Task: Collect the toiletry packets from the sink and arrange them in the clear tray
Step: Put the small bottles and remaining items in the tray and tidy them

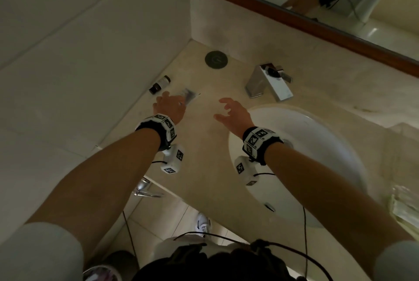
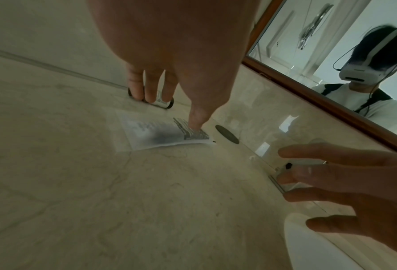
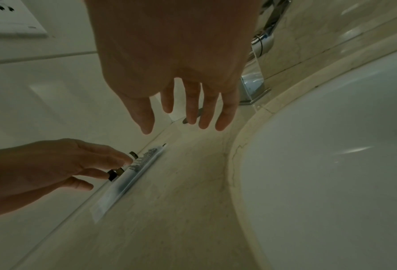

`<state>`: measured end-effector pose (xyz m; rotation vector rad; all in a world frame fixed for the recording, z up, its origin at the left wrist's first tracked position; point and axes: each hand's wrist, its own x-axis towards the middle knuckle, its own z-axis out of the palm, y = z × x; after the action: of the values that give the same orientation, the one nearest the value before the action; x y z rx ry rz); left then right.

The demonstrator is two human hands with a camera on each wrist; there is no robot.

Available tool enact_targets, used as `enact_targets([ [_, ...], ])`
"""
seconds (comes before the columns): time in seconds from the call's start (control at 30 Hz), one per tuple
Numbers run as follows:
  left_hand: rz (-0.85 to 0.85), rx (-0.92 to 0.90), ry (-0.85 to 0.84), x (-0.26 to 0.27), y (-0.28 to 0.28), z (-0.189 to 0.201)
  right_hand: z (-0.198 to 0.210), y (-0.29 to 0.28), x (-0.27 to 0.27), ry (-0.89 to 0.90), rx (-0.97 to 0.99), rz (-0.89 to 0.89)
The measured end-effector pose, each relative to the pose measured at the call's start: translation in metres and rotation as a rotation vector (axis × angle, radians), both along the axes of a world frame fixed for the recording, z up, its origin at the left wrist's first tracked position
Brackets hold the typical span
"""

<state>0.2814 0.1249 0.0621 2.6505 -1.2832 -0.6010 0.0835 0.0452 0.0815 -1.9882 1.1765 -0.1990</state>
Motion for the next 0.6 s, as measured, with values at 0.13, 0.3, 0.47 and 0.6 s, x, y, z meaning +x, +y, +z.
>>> enact_targets([
  [0.13,-0.016,0.040,-0.034,0.002,-0.006,-0.005,-0.001,-0.005,-0.002,0.000,0.004,-0.018],
  [0.3,0.002,0.025,-0.033,-0.003,-0.014,-0.009,-0.003,-0.009,-0.007,0.013,-0.003,-0.027],
  [0.47,0.074,0.028,0.056,-0.003,-0.021,-0.011,-0.005,-0.015,-0.010,0.028,-0.004,-0.035],
  [0.6,0.082,0.037,0.074,-0.006,-0.023,-0.010,-0.006,-0.017,-0.008,0.029,0.000,-0.041],
])
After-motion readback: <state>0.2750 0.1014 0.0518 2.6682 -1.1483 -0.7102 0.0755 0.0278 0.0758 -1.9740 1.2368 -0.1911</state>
